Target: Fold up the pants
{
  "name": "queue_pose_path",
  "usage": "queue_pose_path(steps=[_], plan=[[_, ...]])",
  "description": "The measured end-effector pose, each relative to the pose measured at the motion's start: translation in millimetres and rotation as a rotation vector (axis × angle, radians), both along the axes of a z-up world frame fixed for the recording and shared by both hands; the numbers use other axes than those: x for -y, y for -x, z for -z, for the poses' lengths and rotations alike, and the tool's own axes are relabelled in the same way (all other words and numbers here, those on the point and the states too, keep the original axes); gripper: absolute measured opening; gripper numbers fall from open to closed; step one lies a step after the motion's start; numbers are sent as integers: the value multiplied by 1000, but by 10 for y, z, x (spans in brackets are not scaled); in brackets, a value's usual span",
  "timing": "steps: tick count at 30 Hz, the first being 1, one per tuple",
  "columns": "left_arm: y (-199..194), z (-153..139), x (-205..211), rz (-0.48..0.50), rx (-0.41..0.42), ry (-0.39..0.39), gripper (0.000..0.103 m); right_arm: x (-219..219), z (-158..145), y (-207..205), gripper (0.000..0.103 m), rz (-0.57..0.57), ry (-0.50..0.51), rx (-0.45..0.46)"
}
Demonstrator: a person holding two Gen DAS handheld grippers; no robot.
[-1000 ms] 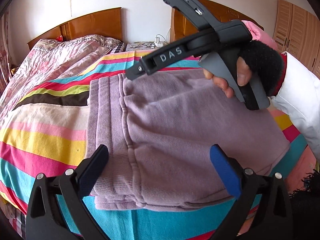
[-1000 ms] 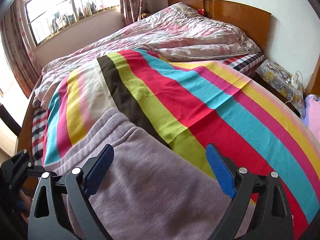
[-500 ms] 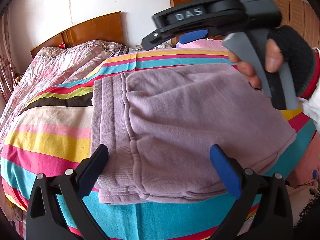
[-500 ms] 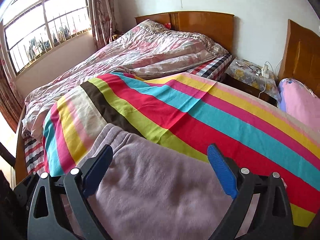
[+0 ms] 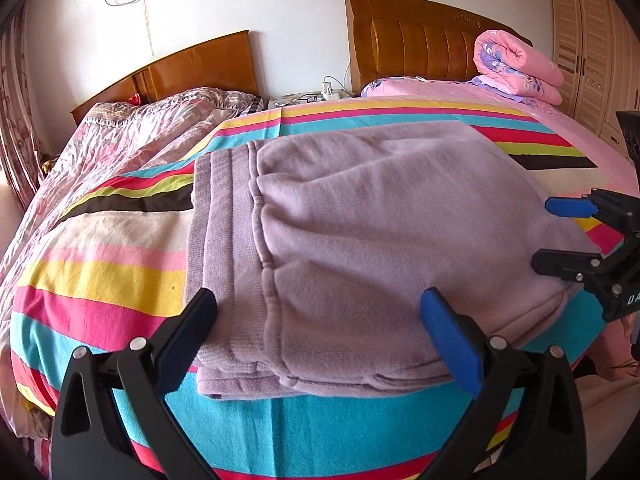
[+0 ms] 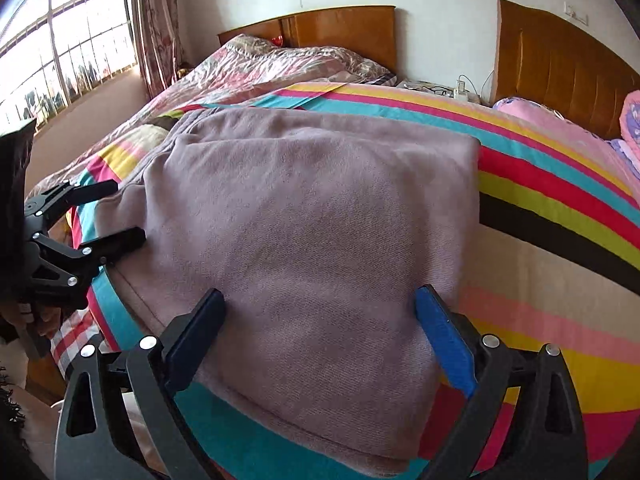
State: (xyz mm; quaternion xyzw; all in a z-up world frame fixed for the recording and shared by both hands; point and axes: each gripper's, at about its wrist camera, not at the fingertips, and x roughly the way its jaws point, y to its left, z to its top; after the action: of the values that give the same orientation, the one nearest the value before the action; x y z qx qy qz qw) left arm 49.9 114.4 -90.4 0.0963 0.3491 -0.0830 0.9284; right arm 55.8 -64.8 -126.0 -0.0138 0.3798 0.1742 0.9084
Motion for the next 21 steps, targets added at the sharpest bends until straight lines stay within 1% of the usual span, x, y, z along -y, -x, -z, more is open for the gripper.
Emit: queue_pose_path(steps=[1, 4, 6, 7, 8, 10, 11, 12, 14, 15, 17, 19, 21], plan=[[10, 12, 13, 0, 7, -7, 102, -12, -8, 58, 92, 4, 23, 10], [-5, -29, -12, -21, 0, 17, 102, -45, -99, 244, 92, -2, 104, 15], [26, -149, -24, -90, 14, 20, 101, 33, -184, 372, 92, 11, 117, -10], [89, -261, -49, -119, 49, 43, 101, 100, -264, 465, 92, 49, 118, 4], [194, -398, -72, -128, 101, 88, 102, 182, -357, 574, 92, 82, 101, 26], [441, -695, -56, -109, 216, 154, 102, 330, -580, 859, 92, 111, 19, 92], [556, -833, -8, -90, 268, 162, 102, 384, -688, 1001, 92, 124, -19, 130], [655, -945, 62, -73, 307, 152, 102, 442, -778, 1143, 92, 140, -44, 165], [798, -1098, 249, -67, 350, 105, 102, 488, -896, 1368, 92, 175, -59, 231], [835, -1144, 348, -78, 359, 84, 102, 494, -920, 1429, 92, 190, -57, 241], [880, -1124, 497, -116, 346, 65, 102, 481, -905, 1444, 92, 221, -64, 219], [916, -1049, 611, -151, 313, 64, 102, 465, -825, 1436, 92, 242, -88, 181], [979, -967, 683, -153, 282, 79, 102, 399, -733, 1422, 92, 252, -63, 158]])
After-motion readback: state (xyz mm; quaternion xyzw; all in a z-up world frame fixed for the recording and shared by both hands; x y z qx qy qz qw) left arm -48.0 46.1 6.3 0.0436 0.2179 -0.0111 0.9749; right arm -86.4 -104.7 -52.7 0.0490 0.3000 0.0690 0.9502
